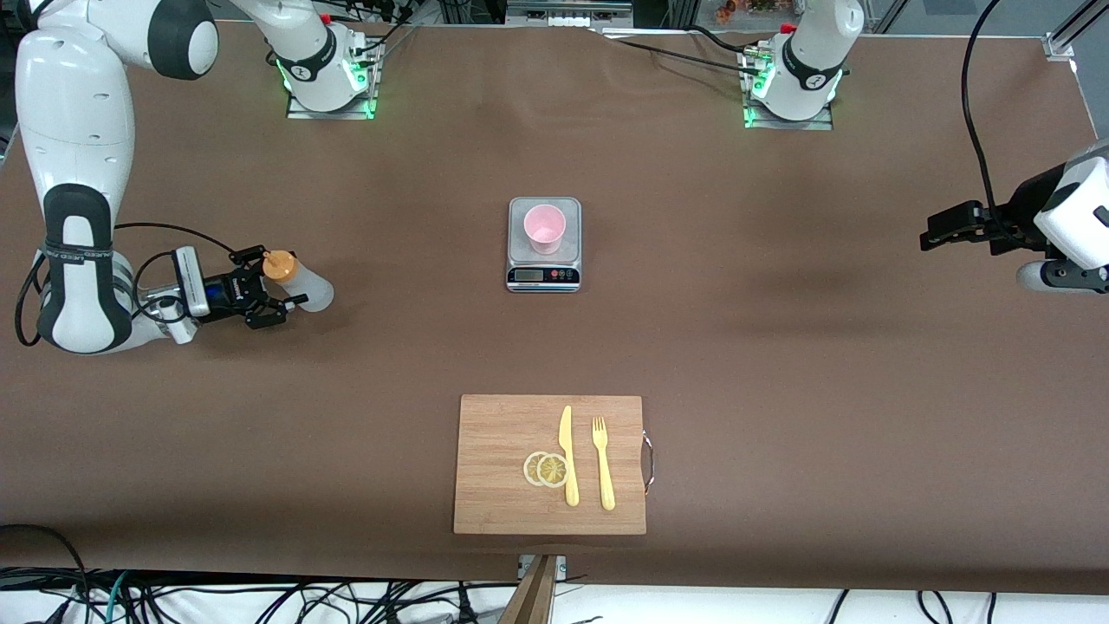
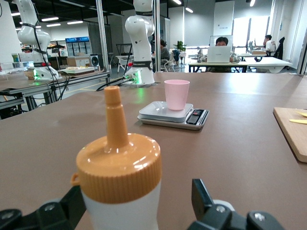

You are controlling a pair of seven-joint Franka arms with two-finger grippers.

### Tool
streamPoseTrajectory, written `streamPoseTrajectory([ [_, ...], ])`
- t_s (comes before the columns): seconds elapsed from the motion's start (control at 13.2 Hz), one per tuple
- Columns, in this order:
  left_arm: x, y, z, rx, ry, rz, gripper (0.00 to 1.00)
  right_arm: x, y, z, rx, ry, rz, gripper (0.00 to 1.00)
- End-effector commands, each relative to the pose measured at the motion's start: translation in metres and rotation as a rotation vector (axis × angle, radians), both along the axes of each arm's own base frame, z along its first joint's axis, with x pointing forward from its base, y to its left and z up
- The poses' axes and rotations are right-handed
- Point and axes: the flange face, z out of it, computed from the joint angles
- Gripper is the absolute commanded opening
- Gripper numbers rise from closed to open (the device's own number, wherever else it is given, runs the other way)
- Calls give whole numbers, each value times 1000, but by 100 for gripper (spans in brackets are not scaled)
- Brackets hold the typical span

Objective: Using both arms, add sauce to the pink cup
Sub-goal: 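Lower the bottle onto the table and open the right gripper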

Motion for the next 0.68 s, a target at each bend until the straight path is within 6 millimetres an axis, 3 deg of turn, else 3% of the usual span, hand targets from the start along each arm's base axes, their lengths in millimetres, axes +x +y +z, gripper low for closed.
streamPoseTrajectory([
  [0.0,5,3,5,10,-6,-19,100,3,-32,15,-63,7,-22,94],
  [0.15,5,3,5,10,-6,-19,100,0,-46,16,-125,92,-69,91],
  [0.46,5,3,5,11,-6,-19,100,4,-69,38,-301,281,-156,90],
  [0.61,5,4,5,11,-6,-17,100,13,-70,69,-402,352,-171,87],
])
